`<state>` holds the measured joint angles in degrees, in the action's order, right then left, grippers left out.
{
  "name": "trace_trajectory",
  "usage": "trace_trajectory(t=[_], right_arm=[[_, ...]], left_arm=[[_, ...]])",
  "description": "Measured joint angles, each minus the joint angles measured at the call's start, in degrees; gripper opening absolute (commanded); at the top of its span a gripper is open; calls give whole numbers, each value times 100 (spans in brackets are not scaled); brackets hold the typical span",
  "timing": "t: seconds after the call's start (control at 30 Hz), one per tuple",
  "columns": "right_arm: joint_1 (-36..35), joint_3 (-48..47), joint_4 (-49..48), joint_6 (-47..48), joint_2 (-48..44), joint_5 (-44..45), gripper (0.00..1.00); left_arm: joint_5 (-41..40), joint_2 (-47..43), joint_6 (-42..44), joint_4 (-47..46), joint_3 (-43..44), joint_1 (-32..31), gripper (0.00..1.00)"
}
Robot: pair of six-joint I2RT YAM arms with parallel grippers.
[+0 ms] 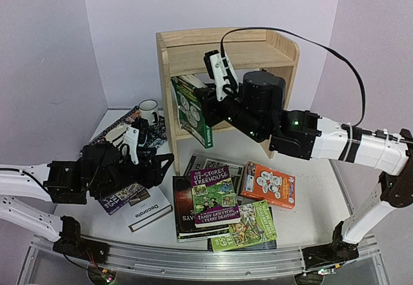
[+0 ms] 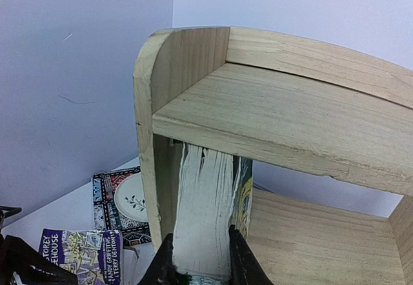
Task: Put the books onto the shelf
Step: Place the book on the shelf.
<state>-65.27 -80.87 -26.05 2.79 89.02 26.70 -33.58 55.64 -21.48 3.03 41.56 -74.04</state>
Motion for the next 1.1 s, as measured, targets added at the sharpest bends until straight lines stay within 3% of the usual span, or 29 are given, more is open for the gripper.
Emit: trace_trajectory(t=[0.5,0.77,1.1], right_arm=[[2,15,-731,-117,366,78,1],[2,-178,-899,-167,619,168,30],[10,-317,-1177,-304,635,175,41]], left_arm=[[2,74,-4,-3,0,59,64],[3,44,-7,-3,0,76,64],[4,-33,-6,-3,0,89,63]])
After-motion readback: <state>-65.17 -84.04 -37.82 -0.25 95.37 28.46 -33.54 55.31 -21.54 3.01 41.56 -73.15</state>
